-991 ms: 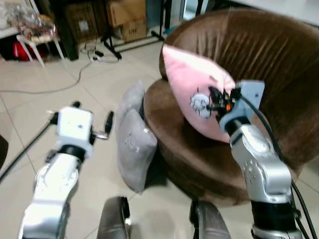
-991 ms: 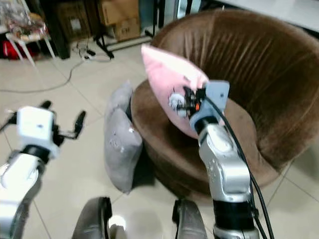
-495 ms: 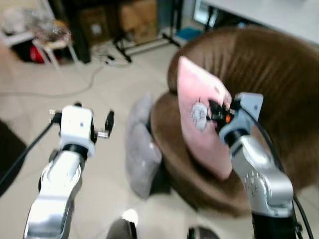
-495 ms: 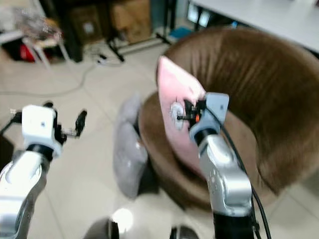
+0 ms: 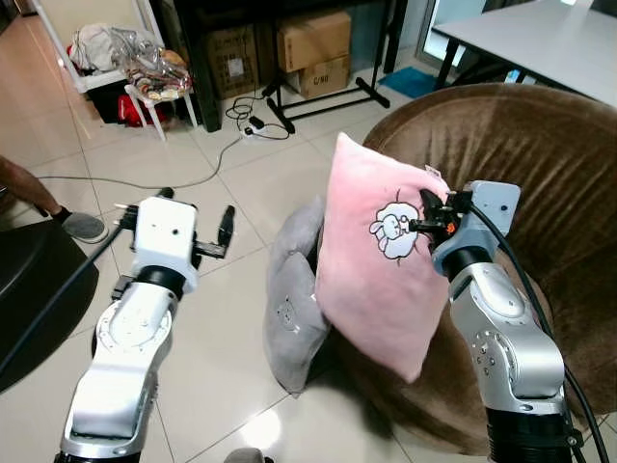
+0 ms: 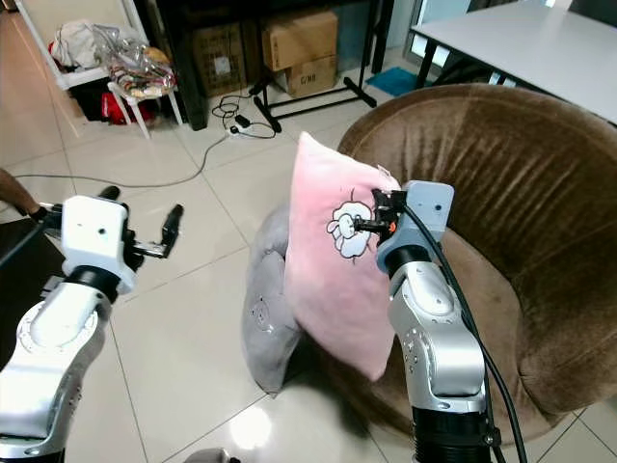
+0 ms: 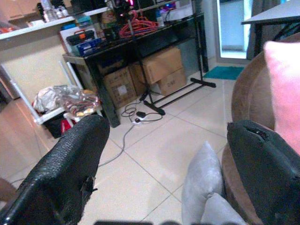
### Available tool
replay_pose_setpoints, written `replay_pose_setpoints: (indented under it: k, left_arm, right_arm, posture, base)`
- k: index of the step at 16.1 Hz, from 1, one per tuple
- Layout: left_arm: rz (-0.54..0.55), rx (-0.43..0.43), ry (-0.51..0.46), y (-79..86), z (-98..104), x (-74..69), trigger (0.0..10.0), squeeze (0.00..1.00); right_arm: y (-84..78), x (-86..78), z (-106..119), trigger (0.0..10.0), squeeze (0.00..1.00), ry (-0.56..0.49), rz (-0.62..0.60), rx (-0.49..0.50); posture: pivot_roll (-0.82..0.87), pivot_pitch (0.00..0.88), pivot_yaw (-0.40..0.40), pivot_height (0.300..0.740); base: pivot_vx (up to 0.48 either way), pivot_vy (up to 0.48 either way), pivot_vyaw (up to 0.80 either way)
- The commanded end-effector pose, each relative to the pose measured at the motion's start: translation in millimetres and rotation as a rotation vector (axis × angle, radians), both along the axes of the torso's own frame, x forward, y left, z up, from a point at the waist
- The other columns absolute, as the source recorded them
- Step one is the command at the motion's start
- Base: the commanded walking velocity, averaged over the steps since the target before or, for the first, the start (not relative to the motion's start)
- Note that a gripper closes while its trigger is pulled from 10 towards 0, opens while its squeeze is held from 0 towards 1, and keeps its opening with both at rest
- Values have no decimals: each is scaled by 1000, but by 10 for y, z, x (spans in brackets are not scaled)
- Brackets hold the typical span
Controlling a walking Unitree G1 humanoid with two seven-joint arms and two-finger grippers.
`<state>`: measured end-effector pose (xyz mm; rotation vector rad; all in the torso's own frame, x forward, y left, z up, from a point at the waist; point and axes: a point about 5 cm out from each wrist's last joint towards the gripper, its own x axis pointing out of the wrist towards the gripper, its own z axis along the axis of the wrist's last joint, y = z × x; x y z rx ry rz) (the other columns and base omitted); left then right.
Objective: Move the pillow to the sofa from floor
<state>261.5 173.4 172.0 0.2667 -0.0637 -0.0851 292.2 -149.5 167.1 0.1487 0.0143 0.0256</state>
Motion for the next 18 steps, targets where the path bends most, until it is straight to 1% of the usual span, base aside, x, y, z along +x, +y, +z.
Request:
replay_pose_setpoints:
  k: [1,2,3,4,7,8,9,11,12,13,15,16,17,18]
  left_arm:
    - [12,12,1,8,-14,-13,10000,0]
    - [18,14,-17,-1,-9,-21,10000,0]
    - [10,11,-36,-16,17,-36,10000,0]
    - [15,17,-36,-6,17,-35,10000,0]
    - [19,30,-38,8,22,-20,10000,0]
    - [33,24,-55,23,41,-23,10000,0]
    - [45,10,-59,53,48,-23,10000,0]
    - [41,9,-58,68,39,-30,10000,0]
    - [32,10,-41,80,-1,-53,10000,0]
    - [22,27,-36,83,-20,-69,10000,0]
    - [44,44,-49,129,-10,-91,10000,0]
    - [70,29,-53,161,3,-112,10000,0]
    - [84,15,-51,174,0,-121,10000,0]
    - [96,-17,-28,186,-44,-127,10000,0]
  right_arm:
    - [-26,-7,142,10000,0,-73,-26,2]
    - [-23,3,144,10000,0,-75,-41,-11]
    - [-11,13,140,10000,0,-62,-30,4]
    - [-25,28,165,10000,0,-78,-66,11]
    - [-17,66,199,10000,0,-99,-112,52]
    - [-11,70,196,10000,0,-110,-124,41]
    - [22,77,176,10000,0,-105,-114,55]
    - [36,76,162,10000,0,-105,-118,49]
    - [81,66,89,10000,0,-55,-59,55]
    - [90,61,45,10000,0,-48,-63,28]
    - [108,75,-9,10000,0,-61,-107,-52]
    - [144,71,-44,10000,0,-38,-67,-60]
    - [161,64,-54,10000,0,-36,-33,-70]
    - [188,55,-61,10000,0,-44,47,-81]
  posture:
    - [-42,0,23,740]
    - [-41,0,17,740]
    - [-40,0,12,740]
    - [-38,0,14,740]
    - [-31,0,12,740]
    - [-28,0,10,740]
    - [-27,0,10,740]
    - [-27,0,11,740]
    - [-23,0,10,740]
    - [-18,0,8,740]
    - [-8,0,-9,740]
    - [-6,0,-10,740]
    - [-6,0,-9,740]
    - [4,0,-8,740]
  base:
    - [0,0,0]
    - [0,0,0]
    - [0,0,-800]
    - [0,0,-800]
    - [0,0,-800]
    - [0,0,-800]
    - [0,0,-800]
    - [0,0,-800]
    - [0,0,-800]
    - [0,0,-800]
    - [0,0,-800]
    - [0,0,-800]
    - [0,0,-800]
    - [0,0,-800]
